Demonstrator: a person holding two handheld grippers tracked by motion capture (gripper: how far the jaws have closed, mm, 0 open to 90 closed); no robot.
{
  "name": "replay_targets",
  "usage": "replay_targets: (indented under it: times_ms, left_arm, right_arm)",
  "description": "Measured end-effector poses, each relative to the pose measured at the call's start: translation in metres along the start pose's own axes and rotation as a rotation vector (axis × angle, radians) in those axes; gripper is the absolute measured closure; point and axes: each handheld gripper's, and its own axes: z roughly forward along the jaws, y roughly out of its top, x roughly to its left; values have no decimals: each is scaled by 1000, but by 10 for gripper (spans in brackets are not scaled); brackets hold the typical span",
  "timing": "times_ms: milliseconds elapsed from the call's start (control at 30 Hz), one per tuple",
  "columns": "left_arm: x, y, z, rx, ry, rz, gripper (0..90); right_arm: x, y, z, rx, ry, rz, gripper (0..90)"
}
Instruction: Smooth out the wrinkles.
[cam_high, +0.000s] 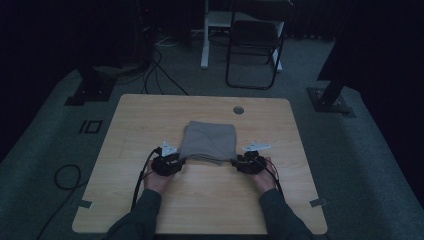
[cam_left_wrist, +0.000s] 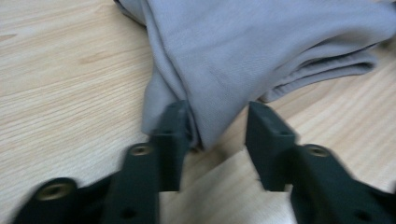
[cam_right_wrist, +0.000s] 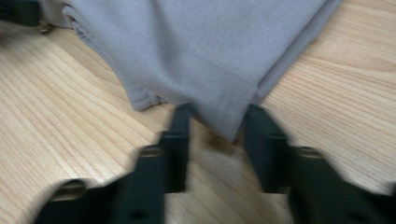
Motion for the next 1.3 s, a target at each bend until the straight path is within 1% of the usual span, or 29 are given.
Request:
replay_targets:
  times_ms: [33,67,100,167,200,233,267,300,333,367,400,433,467,500,533,567,633,667,700,767,833,933,1000,1033,1067,1100,1167,1267,1300]
  left_arm:
    - [0,0,0,0,0,0,784]
    - [5,2,-6,-51,-49,-28,784]
    - [8,4,-11,-69,-62,-21,871]
    - [13,7,-22,-112,-72,-20,876]
    - [17,7,-27,-132,-89,-32,876]
    - [17,7,-27,-132,-89,-32,875]
    - [22,6,-34,-160,-111,-56,875]
    - [22,6,-35,-169,-122,-60,864]
    - [22,6,-36,-168,-132,-50,823]
    - [21,5,-36,-164,-148,-43,747]
    - [21,4,-36,-162,-159,-42,652]
    - [20,4,-35,-157,-154,-39,603]
    - [21,3,-34,-158,-154,-40,591]
    - [21,3,-34,-157,-153,-42,568]
    - [20,3,-32,-153,-142,-37,558]
    - [19,3,-31,-139,-133,-33,551]
    - [16,2,-25,-93,-104,-15,553]
    - [15,1,-21,-64,-87,-5,559]
    - [14,0,-16,-37,-80,-6,565]
    - [14,-2,-10,5,-78,-12,584]
    - [12,-4,-4,36,-95,4,593]
    - [6,-5,0,43,-109,24,588]
    - [3,-5,2,36,-126,26,587]
    - [3,-5,2,36,-126,26,587]
    - [-1,-5,3,29,-139,43,587]
    - [-2,-5,4,29,-141,45,581]
    - [-3,-5,4,29,-162,43,580]
    - [-4,-5,2,34,-166,47,579]
    - [-3,-5,0,36,-163,49,556]
  right_arm:
    - [0,0,0,0,0,0,703]
    - [0,0,0,-4,1,-3,773]
    - [0,0,-4,-23,-15,-20,900]
    - [-2,2,-11,-49,-21,-19,900]
    - [-3,3,-15,-67,-21,-23,900]
    - [-3,3,-15,-67,-21,-23,900]
    - [-4,3,-19,-79,-19,-22,900]
    - [-5,4,-25,-102,-12,-23,900]
    - [-5,4,-27,-112,-3,-25,900]
    - [-4,4,-30,-113,17,-38,895]
    - [-4,4,-31,-91,38,-61,817]
    - [-4,4,-31,-61,58,-76,692]
    - [-4,3,-31,-66,50,-78,631]
    - [-6,2,-30,-69,38,-66,588]
    - [-7,1,-29,-68,31,-53,569]
    - [-8,0,-28,-68,22,-44,557]
    - [-8,-1,-23,-62,2,-23,548]
    - [-7,-1,-20,-56,-7,-23,548]
    - [-6,-2,-18,-50,-8,-23,552]
    - [-4,-2,-13,-37,-14,-26,555]
    - [-2,-2,-10,-31,-13,-32,547]
    - [-1,-3,-10,-25,-22,-37,545]
    - [-1,-5,-10,-26,-20,-36,545]
    - [-1,-5,-10,-26,-20,-36,545]
    - [-2,-6,-10,-24,-22,-37,545]
    - [-3,-7,-11,-25,-26,-30,547]
    - [-4,-8,-11,-26,-30,-28,542]
    - [-8,-9,-13,-30,-36,-22,535]
    - [-12,-10,-16,-30,-44,-13,524]
